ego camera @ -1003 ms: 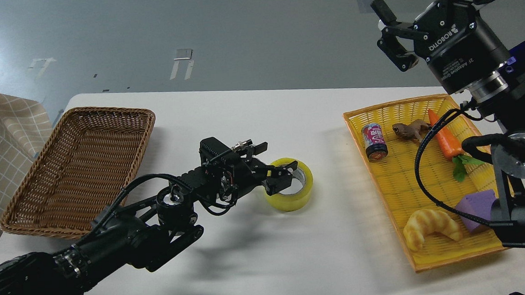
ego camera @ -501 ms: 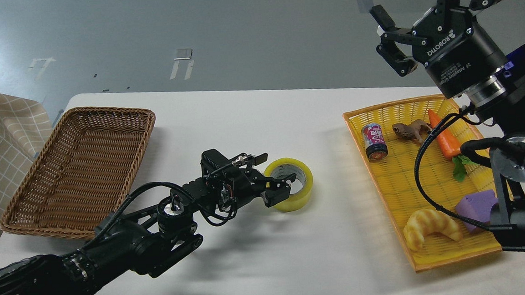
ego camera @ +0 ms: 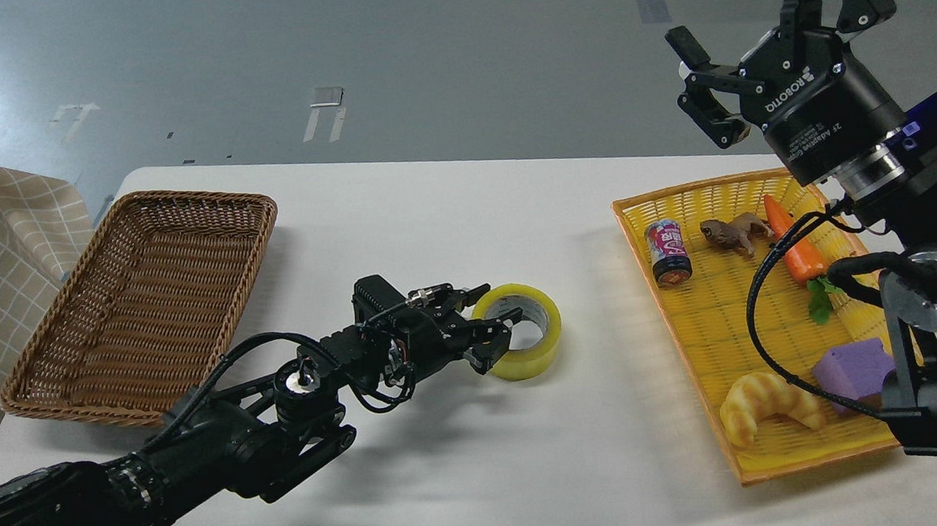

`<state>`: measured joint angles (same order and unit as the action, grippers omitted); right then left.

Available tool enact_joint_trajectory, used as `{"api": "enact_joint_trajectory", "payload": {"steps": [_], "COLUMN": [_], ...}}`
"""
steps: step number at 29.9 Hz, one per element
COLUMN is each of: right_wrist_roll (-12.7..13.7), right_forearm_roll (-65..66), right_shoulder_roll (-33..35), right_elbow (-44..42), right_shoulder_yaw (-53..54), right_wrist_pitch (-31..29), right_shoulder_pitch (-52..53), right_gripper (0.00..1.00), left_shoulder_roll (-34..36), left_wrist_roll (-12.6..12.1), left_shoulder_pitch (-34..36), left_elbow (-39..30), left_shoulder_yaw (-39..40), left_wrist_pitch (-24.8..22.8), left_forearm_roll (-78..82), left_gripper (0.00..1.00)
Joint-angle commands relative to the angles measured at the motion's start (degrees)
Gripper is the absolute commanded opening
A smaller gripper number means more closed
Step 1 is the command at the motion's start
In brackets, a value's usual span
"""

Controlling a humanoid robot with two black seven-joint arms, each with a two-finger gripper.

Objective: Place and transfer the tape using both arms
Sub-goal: 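Close the left gripper on the tape roll's rim, then lift the tape roll with the left gripper and carry it over the basket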

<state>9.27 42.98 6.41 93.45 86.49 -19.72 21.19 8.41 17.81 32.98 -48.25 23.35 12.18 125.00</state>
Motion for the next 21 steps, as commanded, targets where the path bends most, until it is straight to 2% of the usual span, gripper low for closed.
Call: {"api": "enact_joint_trajectory", "payload": {"steps": [1, 3, 5, 11, 15, 21], "right_wrist_roll": [0.0, 0.0, 0.0, 0.0, 0.0, 0.0], "right_forearm_roll": [0.0, 0.0, 0.0, 0.0, 0.0, 0.0], "right_shoulder_roll": [0.3, 0.2, 0.2, 0.0, 0.0, 0.0], "right_elbow": [0.0, 0.0, 0.1, 0.1, 0.1, 0.0], "right_shoulder_yaw": [-0.1, -0.1, -0.1, -0.1, 0.0, -0.1], "right_wrist_pitch": [0.0, 0.1, 0.1, 0.3, 0.8, 0.8], "right_shoulder_pitch": [-0.2, -0.5, -1.0, -1.8, -2.1, -2.1], "right_gripper": [1.0, 1.0, 1.0, 1.0, 1.0, 1.0], "left_shoulder_roll": [0.6, 0.6, 0.6, 1.2, 1.5, 1.4], "left_wrist_roll": [0.6, 0.6, 0.6, 0.6, 0.6, 0.7], "left_shoulder_pitch": [0.2, 0.2, 0.2, 0.5, 0.6, 0.4], "left_elbow": [0.0, 0.0, 0.0, -0.1, -0.2, -1.0], "left_shoulder_yaw": [-1.2, -1.2, -1.2, -1.2, -1.2, -1.2], "left_wrist_pitch": [0.8, 0.8, 0.8, 0.8, 0.8, 1.6], "left_forearm_roll": [0.0, 0.0, 0.0, 0.0, 0.0, 0.0], "left_gripper": [0.29, 0.2, 0.17, 0.17, 0.11, 0.11]}}
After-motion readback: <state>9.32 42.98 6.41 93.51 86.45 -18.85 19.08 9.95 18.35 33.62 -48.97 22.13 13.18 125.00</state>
